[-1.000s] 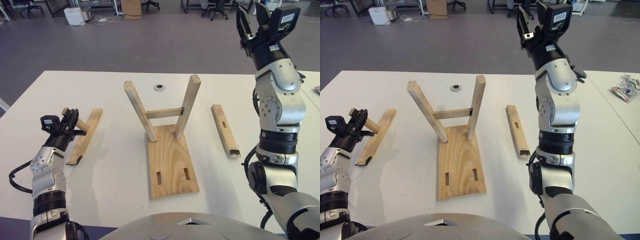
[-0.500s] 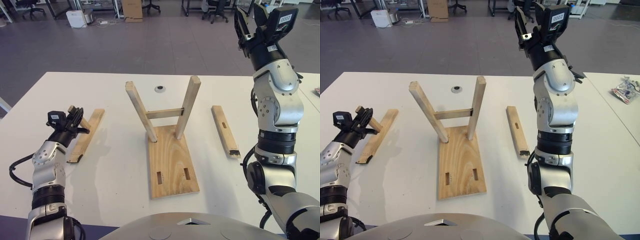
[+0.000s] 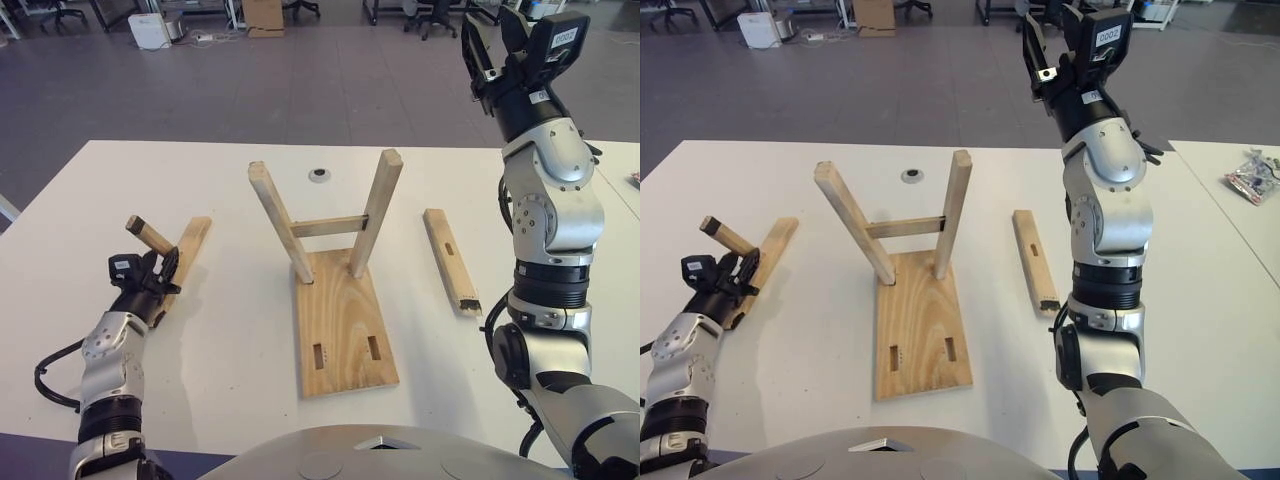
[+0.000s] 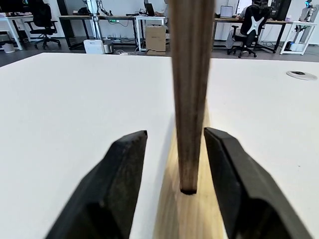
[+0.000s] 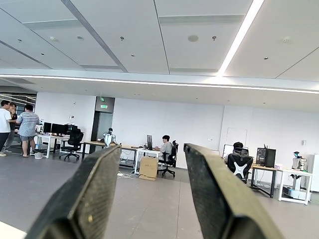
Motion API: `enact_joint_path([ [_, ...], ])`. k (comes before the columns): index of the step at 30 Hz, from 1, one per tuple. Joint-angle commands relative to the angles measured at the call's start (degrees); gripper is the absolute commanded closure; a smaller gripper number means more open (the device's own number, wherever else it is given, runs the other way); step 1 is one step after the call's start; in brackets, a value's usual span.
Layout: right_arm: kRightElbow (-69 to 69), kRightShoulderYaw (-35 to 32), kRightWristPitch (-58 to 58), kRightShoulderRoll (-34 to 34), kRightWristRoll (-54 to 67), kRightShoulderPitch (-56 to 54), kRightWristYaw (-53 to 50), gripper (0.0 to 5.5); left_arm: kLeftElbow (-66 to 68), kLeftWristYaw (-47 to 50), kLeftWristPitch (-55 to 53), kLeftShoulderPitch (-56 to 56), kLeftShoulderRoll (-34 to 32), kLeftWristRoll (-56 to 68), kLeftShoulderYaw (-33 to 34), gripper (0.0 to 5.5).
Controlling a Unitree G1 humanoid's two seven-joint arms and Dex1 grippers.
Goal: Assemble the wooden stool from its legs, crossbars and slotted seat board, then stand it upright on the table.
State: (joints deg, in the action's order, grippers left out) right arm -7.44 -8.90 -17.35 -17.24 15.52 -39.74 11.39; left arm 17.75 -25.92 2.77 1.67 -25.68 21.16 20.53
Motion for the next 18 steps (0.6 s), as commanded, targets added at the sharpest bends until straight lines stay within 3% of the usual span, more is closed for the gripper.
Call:
enact_joint_path([
  [1,-2.3,-0.3,-1.8,0.6,0.0,2.1,-1.2,3.17,-7.3,-4.2,-7.8,3.1,-5.9,-1.4,-1.9,2.79],
  [6,-4.3,-0.6,-2.9,0.8,0.0,4.3,-2.1,3.17,-13.5,-9.9,-15.4,7.6,-14.6,-2.0,-0.2,1.99],
  [10,-5.4,-1.0,-3.4,0.6,0.1,5.3,-2.8,3.17,-17.4,-10.6,-20.2,11.4,-16.4,-4.7,-3.0,1.23],
  [16,-5.0,-0.7,-3.6,0.6,0.1,4.9,-2.7,3.17,-19.6,-7.9,-31.9,13.5,-15.2,-4.4,-4.2,1.19],
  [18,-5.0,-0.6,-3.7,0.7,0.1,4.9,-2.7,3.17,-18.3,-6.8,-34.3,13.9,-15.9,-5.5,-3.8,1.45],
])
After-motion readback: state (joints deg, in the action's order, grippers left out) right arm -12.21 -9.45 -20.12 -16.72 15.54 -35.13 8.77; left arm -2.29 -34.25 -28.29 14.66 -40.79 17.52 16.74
